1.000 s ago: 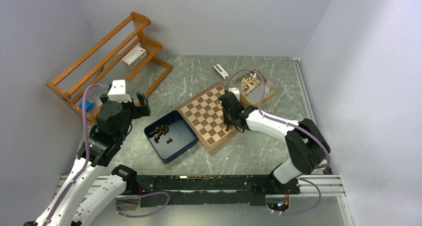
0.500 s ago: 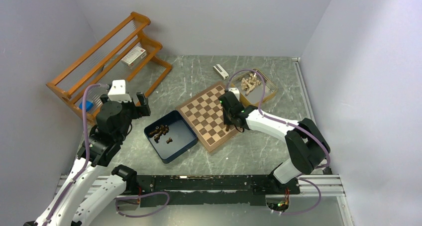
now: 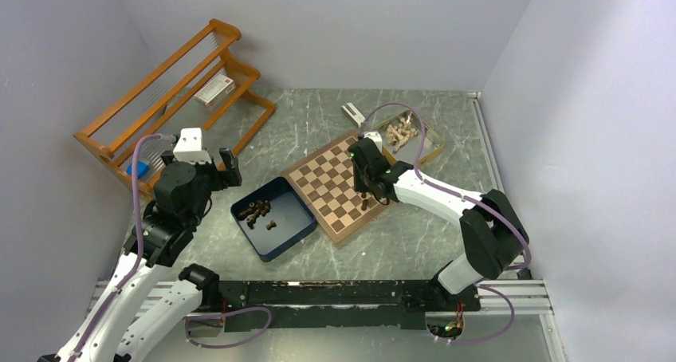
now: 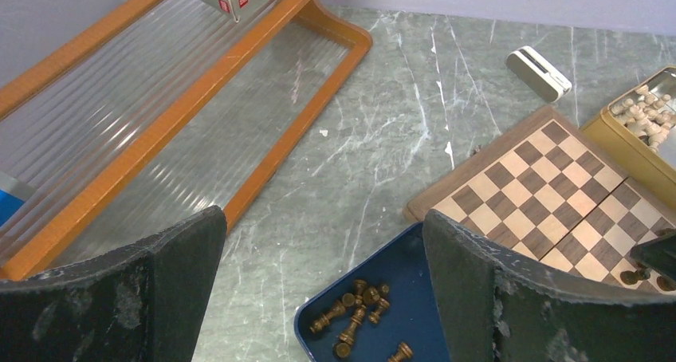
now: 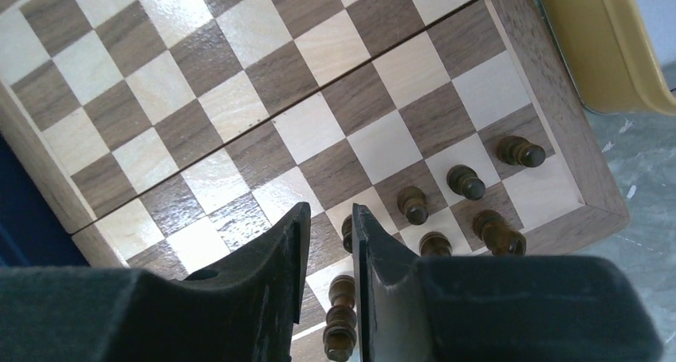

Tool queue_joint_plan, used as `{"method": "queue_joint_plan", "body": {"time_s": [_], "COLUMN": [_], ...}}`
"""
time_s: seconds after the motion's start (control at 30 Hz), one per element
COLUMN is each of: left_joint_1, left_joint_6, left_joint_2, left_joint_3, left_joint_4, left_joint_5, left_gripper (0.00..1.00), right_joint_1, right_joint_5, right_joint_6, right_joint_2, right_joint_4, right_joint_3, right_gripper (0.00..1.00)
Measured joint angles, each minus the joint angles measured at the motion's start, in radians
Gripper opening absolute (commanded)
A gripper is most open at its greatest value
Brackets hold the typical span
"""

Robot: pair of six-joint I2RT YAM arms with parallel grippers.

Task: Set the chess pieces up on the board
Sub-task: Place the chess piece on the chessboard, then pick up the chess piece from the storage box.

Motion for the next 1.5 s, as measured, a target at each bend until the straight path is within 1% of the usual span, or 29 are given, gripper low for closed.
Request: {"method": "queue_joint_plan", "body": {"time_s": [0.17, 0.4, 0.57, 0.83, 0.97, 1.17, 1.5], "left_joint_1": [0.000, 0.000, 0.000, 0.000, 0.000, 0.000, 0.000], "left_joint_6": [0.000, 0.000, 0.000, 0.000, 0.000, 0.000, 0.000], "left_joint_2": [0.000, 0.000, -0.001, -0.011, -0.021, -0.024, -0.024], "left_joint_3": [0.000, 0.000, 0.000, 0.000, 0.000, 0.000, 0.000], "left_joint_4": [0.000, 0.000, 0.000, 0.000, 0.000, 0.000, 0.000], "left_joint_5": [0.003, 0.003, 0.003, -0.001, -0.006, -0.009, -0.009], "left_gripper": [0.98, 0.98, 0.98, 0.98, 0.98, 0.97, 0.96], "right_joint_1": [0.000, 0.019, 0.119, 0.322, 0.377, 0.422, 0.436], "right_joint_5": [-0.006, -0.090, -0.126, -0.146, -0.153, -0.153, -0.124], "right_joint_6": [-0.006, -0.014, -0.013, -0.019, -0.018, -0.009, -0.007], "right_joint_2": [-0.001, -0.020, 0.000, 0.224, 0.334, 0.479, 0.583], "right_joint_4": [-0.022, 0.019, 0.071, 0.143, 0.150, 0.146, 0.124], "right_joint_3": [0.050, 0.104, 0.157, 0.350, 0.420, 0.544, 0.639], "right_gripper": [0.30, 0.30, 0.30, 0.30, 0.30, 0.30, 0.29]}}
